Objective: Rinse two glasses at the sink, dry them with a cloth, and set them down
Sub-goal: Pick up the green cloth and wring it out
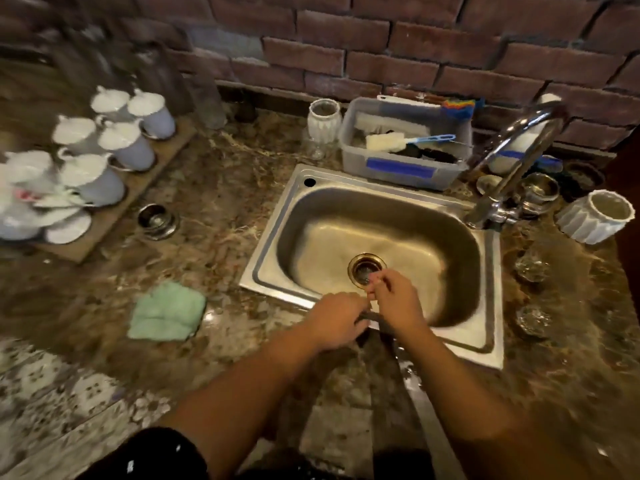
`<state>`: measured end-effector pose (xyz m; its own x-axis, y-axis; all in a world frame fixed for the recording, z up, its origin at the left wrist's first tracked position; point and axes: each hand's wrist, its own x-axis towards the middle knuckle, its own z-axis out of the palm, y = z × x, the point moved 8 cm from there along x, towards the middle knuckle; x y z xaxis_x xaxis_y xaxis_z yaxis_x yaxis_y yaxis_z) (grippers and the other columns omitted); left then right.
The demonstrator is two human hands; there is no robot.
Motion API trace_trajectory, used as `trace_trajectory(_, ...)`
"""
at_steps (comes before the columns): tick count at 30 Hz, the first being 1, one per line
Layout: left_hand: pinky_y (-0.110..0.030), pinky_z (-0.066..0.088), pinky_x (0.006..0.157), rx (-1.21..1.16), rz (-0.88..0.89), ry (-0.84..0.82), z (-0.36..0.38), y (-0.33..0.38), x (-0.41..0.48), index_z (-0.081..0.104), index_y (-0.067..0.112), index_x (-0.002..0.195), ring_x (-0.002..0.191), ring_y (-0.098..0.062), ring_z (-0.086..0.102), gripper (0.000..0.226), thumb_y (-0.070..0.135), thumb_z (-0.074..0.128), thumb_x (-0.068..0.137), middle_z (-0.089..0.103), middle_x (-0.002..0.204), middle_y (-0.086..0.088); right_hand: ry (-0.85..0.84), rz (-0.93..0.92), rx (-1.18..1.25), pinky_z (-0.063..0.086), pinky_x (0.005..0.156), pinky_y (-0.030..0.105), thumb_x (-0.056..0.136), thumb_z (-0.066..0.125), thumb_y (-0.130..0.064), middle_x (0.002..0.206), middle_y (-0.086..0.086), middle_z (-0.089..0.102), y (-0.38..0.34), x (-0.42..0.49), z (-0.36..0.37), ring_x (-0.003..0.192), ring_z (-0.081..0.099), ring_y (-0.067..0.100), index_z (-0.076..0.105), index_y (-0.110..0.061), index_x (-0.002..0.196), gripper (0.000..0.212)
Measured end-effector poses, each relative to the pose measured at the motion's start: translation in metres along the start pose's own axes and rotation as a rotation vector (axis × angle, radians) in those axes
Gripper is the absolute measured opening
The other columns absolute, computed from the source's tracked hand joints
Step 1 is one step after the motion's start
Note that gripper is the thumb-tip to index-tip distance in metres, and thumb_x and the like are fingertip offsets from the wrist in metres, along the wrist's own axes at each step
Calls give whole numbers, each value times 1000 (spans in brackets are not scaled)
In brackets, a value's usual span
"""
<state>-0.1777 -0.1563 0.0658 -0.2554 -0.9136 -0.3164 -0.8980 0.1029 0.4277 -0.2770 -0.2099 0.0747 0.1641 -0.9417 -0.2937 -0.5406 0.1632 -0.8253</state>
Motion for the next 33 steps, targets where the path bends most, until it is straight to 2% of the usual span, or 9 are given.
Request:
trace_trajectory(2,-43,48,97,8,-50,71,-25,-49,-36,67,15,123,115,-28,61,31,32,53,101,69,123,-8,-113,-60,-90,52,79,28,98,53,-12,98,-1,70,-19,-14,45,84,64,11,70,-17,106,20)
trace_trajectory(6,-33,43,101,-23,-160,228,-63,-150,-107,68,14,125,118,-26,60,29,23,56,101,68,125,-9,-229,-115,-214,53,82,36,95,57,-18,96,-2,71,-53,-29,126,89,65,19,69,-24,97,14)
trace_trajectory(9,-37,45,102,-60,-248,290,-76,-219,-145,67,13,129,118,-31,59,32,14,57,98,68,125,-13,-248,-136,-278,52,82,33,95,57,-18,99,-1,72,-80,-36,181,91,64,18,71,-22,100,15)
trace_trajectory(11,-38,43,106,-54,-279,279,-77,-256,-161,62,13,136,125,-32,55,40,14,59,97,63,133,-15,-272,-155,-338,54,83,37,94,57,-19,101,5,74,-98,-41,217,92,66,24,71,-18,101,16)
trace_trajectory(15,-39,40,110,6,-330,108,-68,-312,-177,54,15,142,133,-30,49,47,25,63,97,54,144,-11,-370,-206,-471,54,79,43,93,58,-23,96,13,69,-124,-49,285,90,64,32,65,-9,97,16)
trace_trajectory(20,-43,46,103,55,-301,50,-59,-335,-192,49,12,142,128,-35,49,53,22,67,93,52,137,-14,-391,-156,-607,53,87,40,91,65,-41,119,13,64,-131,-46,330,108,61,33,59,-12,119,41)
trace_trajectory(25,-39,47,93,11,-368,-6,-49,-350,-205,55,11,132,118,-33,55,49,32,72,90,57,127,-14,-477,-137,-735,49,88,37,88,71,-42,125,12,59,-127,-46,350,114,58,31,54,-14,122,48)
trace_trajectory(29,-33,41,74,-107,-374,-55,-43,-344,-209,62,10,115,101,-29,59,35,29,74,90,60,109,-12,-547,-203,-711,49,81,38,87,71,-33,113,12,58,-128,-52,349,102,58,30,54,-17,104,29)
trace_trajectory(33,-32,41,67,-315,-289,-19,-56,-322,-206,58,21,92,87,-19,58,18,22,76,89,57,91,3,-555,-96,-356,43,65,34,87,71,-18,80,-1,53,-115,-56,320,73,52,16,43,-23,83,29)
